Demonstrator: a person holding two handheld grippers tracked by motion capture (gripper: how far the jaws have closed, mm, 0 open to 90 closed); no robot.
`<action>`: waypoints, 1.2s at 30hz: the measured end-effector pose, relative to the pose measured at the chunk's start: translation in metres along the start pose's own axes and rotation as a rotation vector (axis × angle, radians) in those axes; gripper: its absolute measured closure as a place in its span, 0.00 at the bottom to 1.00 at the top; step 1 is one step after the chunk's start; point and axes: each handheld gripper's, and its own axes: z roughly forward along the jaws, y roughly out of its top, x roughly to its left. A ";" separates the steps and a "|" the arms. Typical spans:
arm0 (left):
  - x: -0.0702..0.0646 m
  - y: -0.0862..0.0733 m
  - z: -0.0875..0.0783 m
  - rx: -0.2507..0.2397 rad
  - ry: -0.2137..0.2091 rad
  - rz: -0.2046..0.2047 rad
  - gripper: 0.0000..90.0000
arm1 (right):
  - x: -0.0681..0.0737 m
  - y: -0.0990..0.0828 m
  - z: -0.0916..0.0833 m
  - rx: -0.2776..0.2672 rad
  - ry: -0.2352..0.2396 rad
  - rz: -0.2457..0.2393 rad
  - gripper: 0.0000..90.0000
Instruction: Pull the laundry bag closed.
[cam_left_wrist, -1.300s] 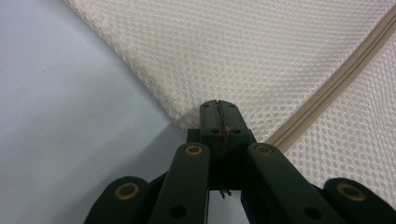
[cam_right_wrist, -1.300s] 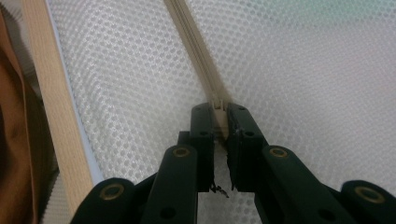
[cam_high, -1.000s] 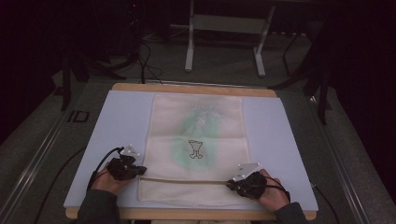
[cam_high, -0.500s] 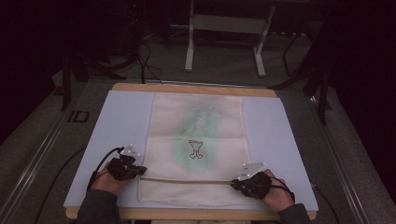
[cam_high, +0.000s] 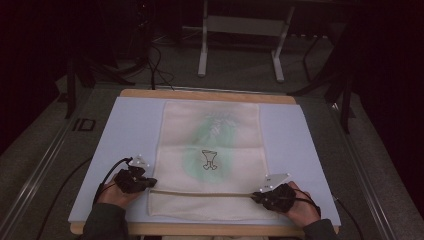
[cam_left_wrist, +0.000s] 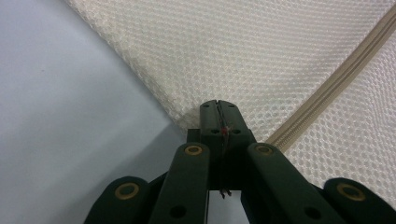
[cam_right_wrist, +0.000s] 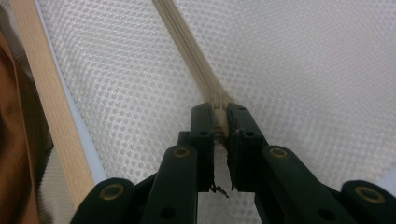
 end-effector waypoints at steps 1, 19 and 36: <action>0.000 0.000 0.000 0.000 0.000 0.000 1.00 | 0.000 0.000 -0.001 -0.002 0.004 0.001 0.91; -0.001 0.001 0.000 0.003 0.006 0.006 1.00 | -0.004 -0.007 -0.008 -0.001 0.012 0.012 0.91; -0.001 0.001 0.000 0.004 0.006 0.005 1.00 | -0.012 -0.019 -0.020 0.019 -0.013 0.033 0.91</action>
